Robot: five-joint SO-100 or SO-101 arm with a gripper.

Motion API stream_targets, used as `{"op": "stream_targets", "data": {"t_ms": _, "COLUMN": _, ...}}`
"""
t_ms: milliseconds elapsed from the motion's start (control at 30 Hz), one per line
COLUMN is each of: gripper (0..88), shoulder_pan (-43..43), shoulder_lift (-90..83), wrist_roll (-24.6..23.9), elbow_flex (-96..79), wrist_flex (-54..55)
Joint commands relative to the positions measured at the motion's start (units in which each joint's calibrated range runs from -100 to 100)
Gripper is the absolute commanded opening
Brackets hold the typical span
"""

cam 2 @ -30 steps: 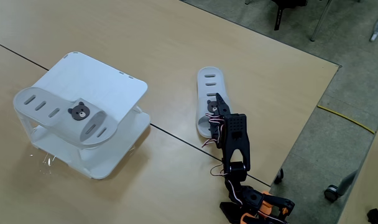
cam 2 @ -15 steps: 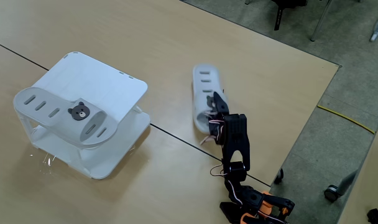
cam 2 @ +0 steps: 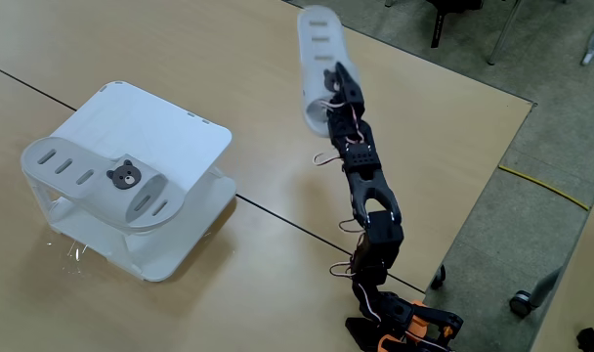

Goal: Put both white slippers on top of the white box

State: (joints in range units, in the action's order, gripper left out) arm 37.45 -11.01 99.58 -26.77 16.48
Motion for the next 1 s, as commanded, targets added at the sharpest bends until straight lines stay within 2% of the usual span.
{"op": "stream_targets", "data": {"t_ms": 0, "gripper": 0.8, "shoulder_pan": 0.0, "shoulder_lift": -12.8, "wrist_roll": 0.4, "elbow_flex": 15.6, "wrist_flex": -11.0}}
{"op": "stream_targets", "data": {"t_ms": 100, "gripper": 0.8, "shoulder_pan": -1.4, "shoulder_lift": -14.6, "wrist_roll": 0.4, "elbow_flex": 19.5, "wrist_flex": -17.5}}
{"op": "stream_targets", "data": {"t_ms": 167, "gripper": 0.8, "shoulder_pan": -3.3, "shoulder_lift": -14.7, "wrist_roll": 0.4, "elbow_flex": 20.1, "wrist_flex": -18.1}}
{"op": "stream_targets", "data": {"t_ms": 467, "gripper": 0.8, "shoulder_pan": -32.4, "shoulder_lift": -13.6, "wrist_roll": 0.4, "elbow_flex": 12.7, "wrist_flex": -17.9}}
{"op": "stream_targets", "data": {"t_ms": 567, "gripper": 0.8, "shoulder_pan": -38.8, "shoulder_lift": -13.6, "wrist_roll": 0.4, "elbow_flex": 11.2, "wrist_flex": -17.9}}
{"op": "stream_targets", "data": {"t_ms": 800, "gripper": 0.8, "shoulder_pan": -41.9, "shoulder_lift": -12.8, "wrist_roll": 0.4, "elbow_flex": 11.1, "wrist_flex": -17.9}}
{"op": "stream_targets", "data": {"t_ms": 967, "gripper": 0.8, "shoulder_pan": -41.8, "shoulder_lift": -4.6, "wrist_roll": 0.4, "elbow_flex": 18.1, "wrist_flex": -17.8}}
